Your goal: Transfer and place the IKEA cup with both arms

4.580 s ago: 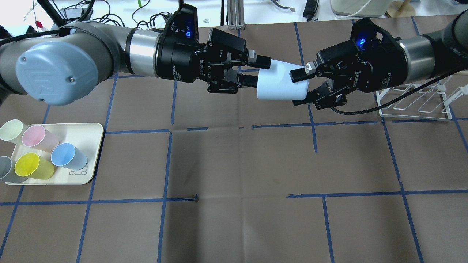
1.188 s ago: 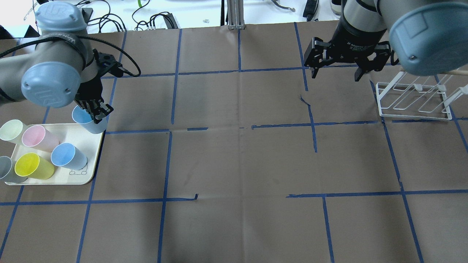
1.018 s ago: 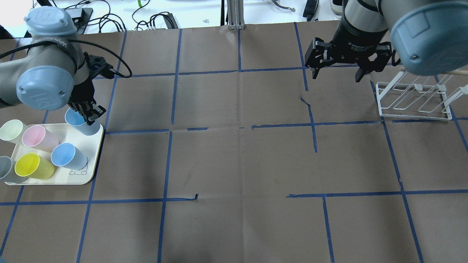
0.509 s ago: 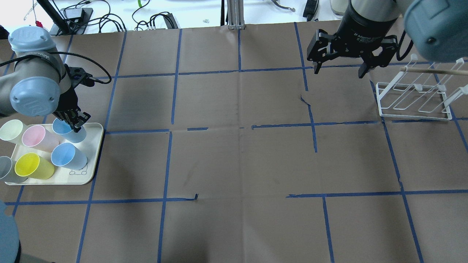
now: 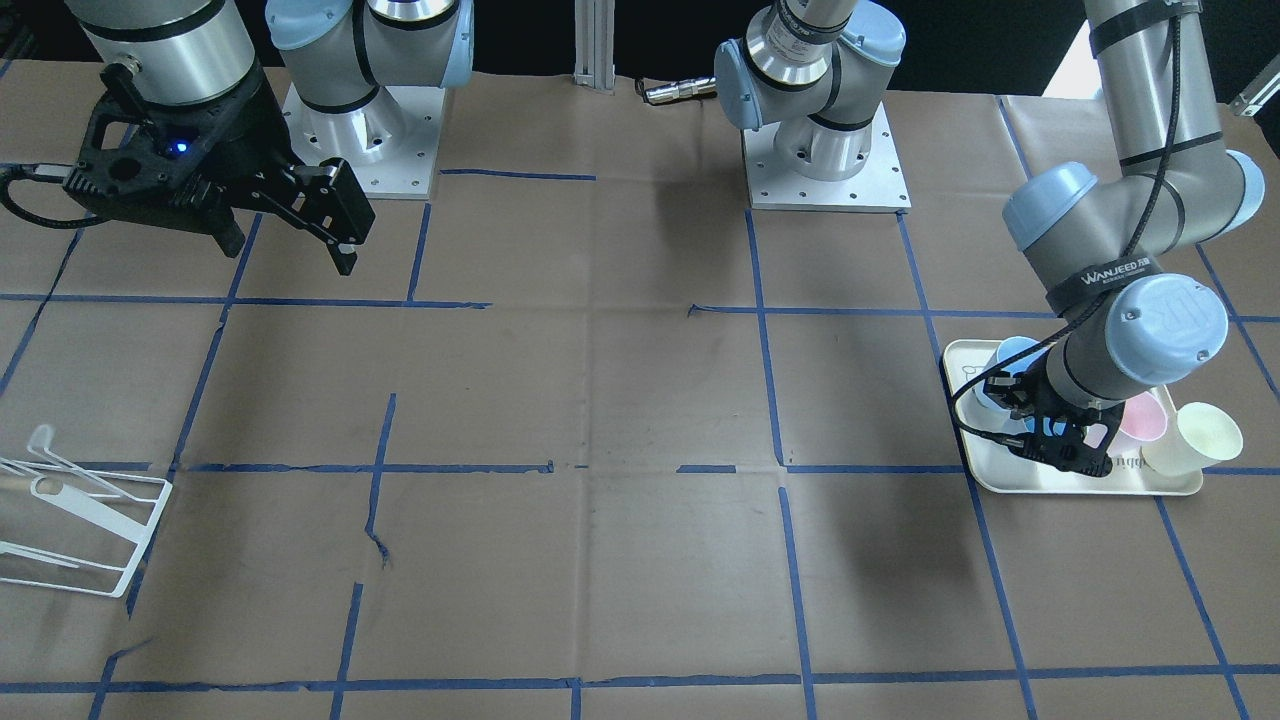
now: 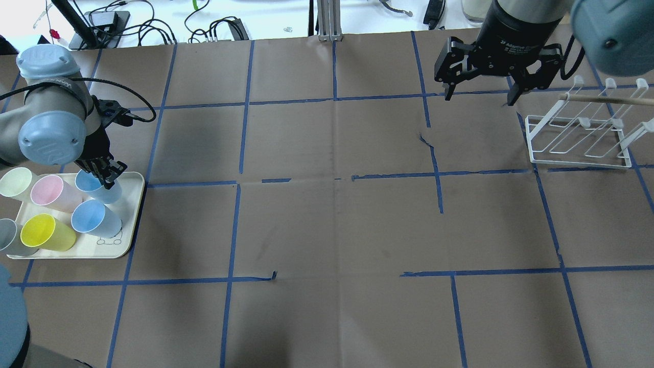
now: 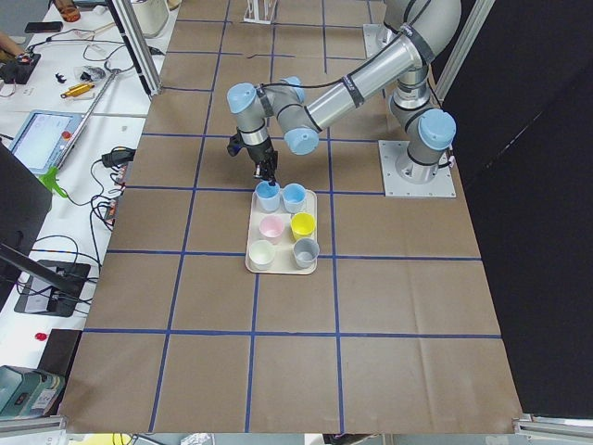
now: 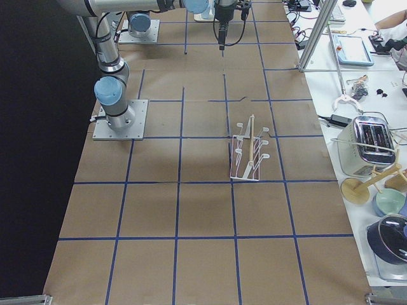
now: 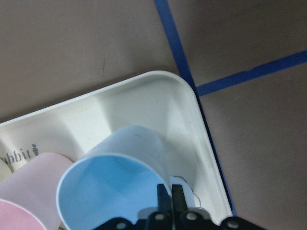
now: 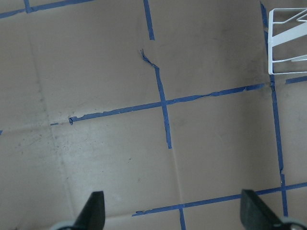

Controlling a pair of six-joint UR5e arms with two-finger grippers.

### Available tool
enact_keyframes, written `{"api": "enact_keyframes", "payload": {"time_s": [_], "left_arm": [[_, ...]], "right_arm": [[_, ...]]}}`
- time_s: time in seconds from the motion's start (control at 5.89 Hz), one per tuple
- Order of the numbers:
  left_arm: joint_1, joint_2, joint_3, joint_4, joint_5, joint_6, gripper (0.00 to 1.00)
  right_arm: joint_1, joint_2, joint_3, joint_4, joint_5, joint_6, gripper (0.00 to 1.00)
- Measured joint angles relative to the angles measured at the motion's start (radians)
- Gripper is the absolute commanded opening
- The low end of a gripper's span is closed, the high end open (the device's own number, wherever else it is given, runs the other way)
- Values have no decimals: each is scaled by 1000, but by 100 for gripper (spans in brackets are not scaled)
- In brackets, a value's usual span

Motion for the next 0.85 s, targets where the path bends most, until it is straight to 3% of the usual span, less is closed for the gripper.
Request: {"api": "enact_keyframes", "payload": {"time_s": [0.68, 0.85], "left_arm": [[-18, 12, 38, -24, 3, 9, 98], [-48, 42, 87, -87, -43, 5, 98]], "right_arm": [[0, -5, 1, 4, 3, 2, 100], [1, -5, 1, 3, 1, 2, 100]]}}
